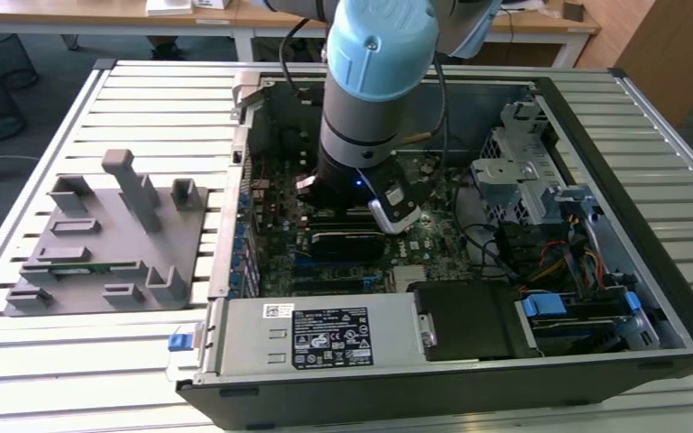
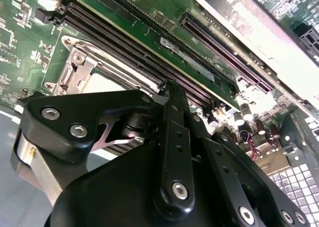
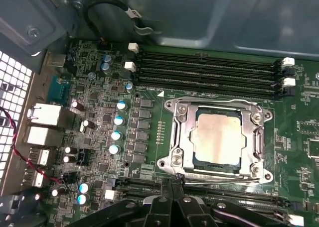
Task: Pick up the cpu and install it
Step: 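Install the second cpu locking lever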
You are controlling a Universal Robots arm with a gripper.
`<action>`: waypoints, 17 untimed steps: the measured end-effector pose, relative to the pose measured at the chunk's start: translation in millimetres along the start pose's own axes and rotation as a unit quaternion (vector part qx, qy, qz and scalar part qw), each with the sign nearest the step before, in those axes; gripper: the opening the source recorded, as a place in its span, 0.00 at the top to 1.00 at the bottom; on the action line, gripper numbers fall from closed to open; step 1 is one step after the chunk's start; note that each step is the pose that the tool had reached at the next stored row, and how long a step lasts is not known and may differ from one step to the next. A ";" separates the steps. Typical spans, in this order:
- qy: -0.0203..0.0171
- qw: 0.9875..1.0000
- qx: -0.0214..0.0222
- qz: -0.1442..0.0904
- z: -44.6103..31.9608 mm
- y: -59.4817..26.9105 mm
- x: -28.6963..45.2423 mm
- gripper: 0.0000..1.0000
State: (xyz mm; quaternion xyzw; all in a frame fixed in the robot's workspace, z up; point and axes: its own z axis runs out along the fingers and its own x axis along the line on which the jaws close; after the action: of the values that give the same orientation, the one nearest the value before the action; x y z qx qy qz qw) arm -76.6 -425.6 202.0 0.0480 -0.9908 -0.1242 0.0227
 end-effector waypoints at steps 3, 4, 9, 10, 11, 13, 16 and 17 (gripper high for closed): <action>0.000 1.000 -0.004 0.000 2.5 -0.8 1.2 0.89; -0.001 1.000 -0.006 0.000 3.4 -1.0 2.1 0.89; -0.001 1.000 -0.011 -0.001 7.9 -2.2 4.6 0.89; -0.001 1.000 -0.012 -0.001 8.6 -2.4 4.9 0.89; -0.001 1.000 -0.012 -0.001 9.0 -2.5 5.3 0.89; -0.001 1.000 -0.013 -0.001 9.8 -2.7 5.8 0.89; -0.001 1.000 -0.016 -0.001 10.6 -2.8 6.6 0.89; -0.002 1.000 -0.018 -0.001 10.6 -2.7 6.7 0.89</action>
State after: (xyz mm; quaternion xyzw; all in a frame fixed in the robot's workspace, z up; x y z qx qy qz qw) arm -83.7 -426.3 191.3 0.0484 -0.9885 -0.1418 0.0219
